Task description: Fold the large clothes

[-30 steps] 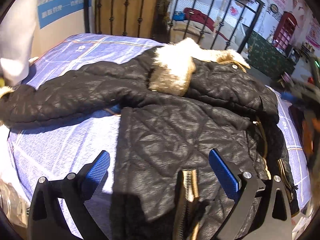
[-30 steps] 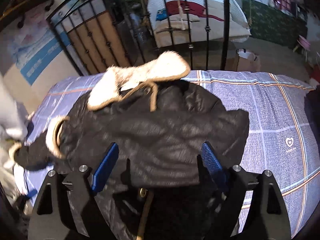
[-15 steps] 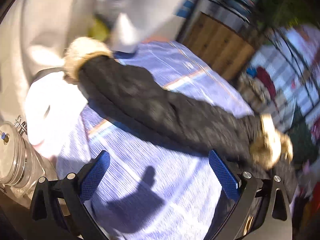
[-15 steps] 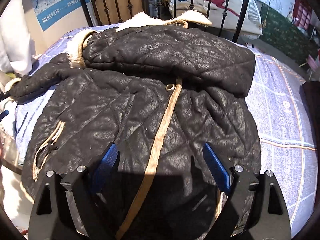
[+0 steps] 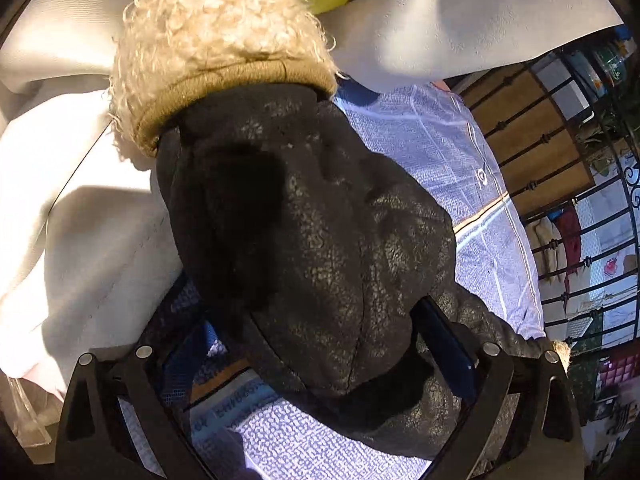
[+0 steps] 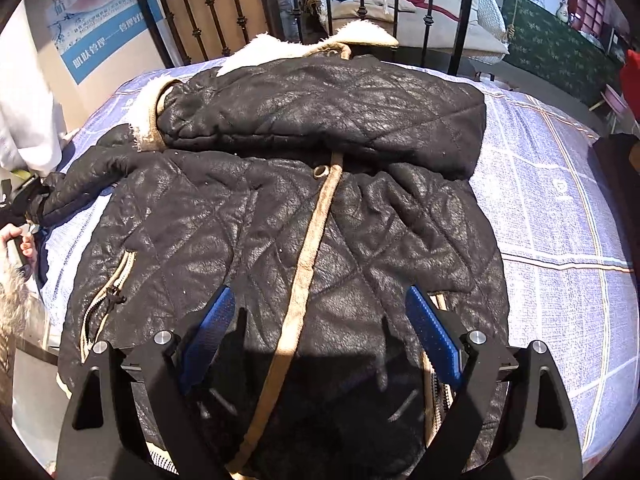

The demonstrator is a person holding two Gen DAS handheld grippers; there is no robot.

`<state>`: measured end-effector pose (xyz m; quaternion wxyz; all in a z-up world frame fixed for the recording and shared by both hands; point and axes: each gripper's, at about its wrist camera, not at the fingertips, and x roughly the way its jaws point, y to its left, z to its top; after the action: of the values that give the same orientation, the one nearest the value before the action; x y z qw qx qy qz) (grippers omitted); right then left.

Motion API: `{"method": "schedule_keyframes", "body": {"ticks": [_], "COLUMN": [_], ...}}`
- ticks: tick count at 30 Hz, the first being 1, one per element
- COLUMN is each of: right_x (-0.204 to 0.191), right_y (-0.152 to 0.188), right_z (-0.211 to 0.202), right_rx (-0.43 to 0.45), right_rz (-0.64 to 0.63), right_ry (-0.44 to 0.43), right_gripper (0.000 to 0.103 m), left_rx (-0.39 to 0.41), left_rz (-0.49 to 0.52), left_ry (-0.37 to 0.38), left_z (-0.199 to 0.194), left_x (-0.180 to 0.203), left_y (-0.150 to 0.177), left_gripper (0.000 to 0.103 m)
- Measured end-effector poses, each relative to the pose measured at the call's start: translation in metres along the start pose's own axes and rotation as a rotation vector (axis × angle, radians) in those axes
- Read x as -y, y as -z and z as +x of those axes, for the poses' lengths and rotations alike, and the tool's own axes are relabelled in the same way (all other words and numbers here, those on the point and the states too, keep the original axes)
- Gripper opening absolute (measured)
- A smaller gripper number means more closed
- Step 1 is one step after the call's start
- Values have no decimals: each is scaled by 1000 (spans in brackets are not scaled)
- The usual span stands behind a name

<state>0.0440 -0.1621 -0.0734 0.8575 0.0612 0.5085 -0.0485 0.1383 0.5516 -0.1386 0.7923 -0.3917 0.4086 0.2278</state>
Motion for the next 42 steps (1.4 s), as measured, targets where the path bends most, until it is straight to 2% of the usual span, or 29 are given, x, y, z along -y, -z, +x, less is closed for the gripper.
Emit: {"method": "schedule_keyframes", "body": {"ticks": [1, 2, 3, 5, 6, 10, 13, 15, 18, 21, 23, 25, 27, 28, 30, 31, 32, 33, 34, 36, 37, 39, 42], "right_x": [2, 4, 6, 12, 14, 23, 29, 33, 38, 46, 55, 64, 77, 83, 98, 105, 113, 118, 123, 132, 135, 139, 139], "right_y": [1, 2, 2, 3, 4, 5, 5, 4, 4, 7, 12, 16, 22, 25, 30, 33, 36, 38, 39, 43, 43, 43, 39], "right_z": [-1, -1, -2, -2, -2, -4, -6, -10, -14, -21, -25, -29, -33, -35, -40, -42, -45, -46, -47, -47, -46, -42, -37], "right_rx": [-1, -1, 2, 5, 6, 13, 26, 40, 56, 71, 77, 79, 80, 78, 78, 78, 78, 78, 79, 79, 76, 67, 69], "right_rz": [4, 11, 17, 30, 36, 60, 84, 99, 114, 131, 149, 168, 194, 207, 239, 258, 280, 295, 309, 335, 345, 364, 373], "right_ry": [3, 8, 10, 10, 11, 10, -5, -16, -19, -15, -8, 1, 16, 23, 39, 46, 53, 55, 57, 62, 62, 56, 41], "right_gripper": [86, 86, 86, 86, 86, 86, 86, 86, 86, 86, 86, 86, 86, 86, 87, 86, 86, 86, 86, 86, 86, 86, 87], "left_rx": [20, 23, 19, 44, 69, 190, 284, 345, 386, 367, 331, 257, 149, 87, -26, -45, -33, -9, 28, 126, 147, 141, 151], "left_rz": [17, 49, 70, 96, 121, 253, 391, 513, 701, 849, 939, 1069, 1184, 1234, 1333, 1384, 1432, 1492, 1536, 1591, 1611, 1625, 1583], "left_ry": [-16, -25, -19, -9, -4, 24, 88, 155, 298, 438, 481, 450, 367, 329, 275, 259, 244, 212, 176, 140, 150, 184, 247], "left_z": [-2, -3, -4, -14, -22, -67, -109, -138, -175, -196, -194, -174, -139, -121, -85, -73, -69, -65, -64, -70, -76, -89, -117], "left_x": [3, 9, 12, 19, 25, 71, 126, 177, 256, 324, 356, 389, 408, 412, 413, 410, 406, 402, 399, 396, 393, 389, 379], "left_y": [1, 1, 1, -1, -2, -5, 6, 26, 78, 147, 196, 259, 319, 346, 397, 418, 435, 452, 465, 480, 483, 481, 465], "left_gripper": [82, 58, 41, 25, 21, 16, 14, 14, 14, 14, 14, 14, 19, 30, 67, 71, 73, 85, 90, 93, 93, 94, 97]}}
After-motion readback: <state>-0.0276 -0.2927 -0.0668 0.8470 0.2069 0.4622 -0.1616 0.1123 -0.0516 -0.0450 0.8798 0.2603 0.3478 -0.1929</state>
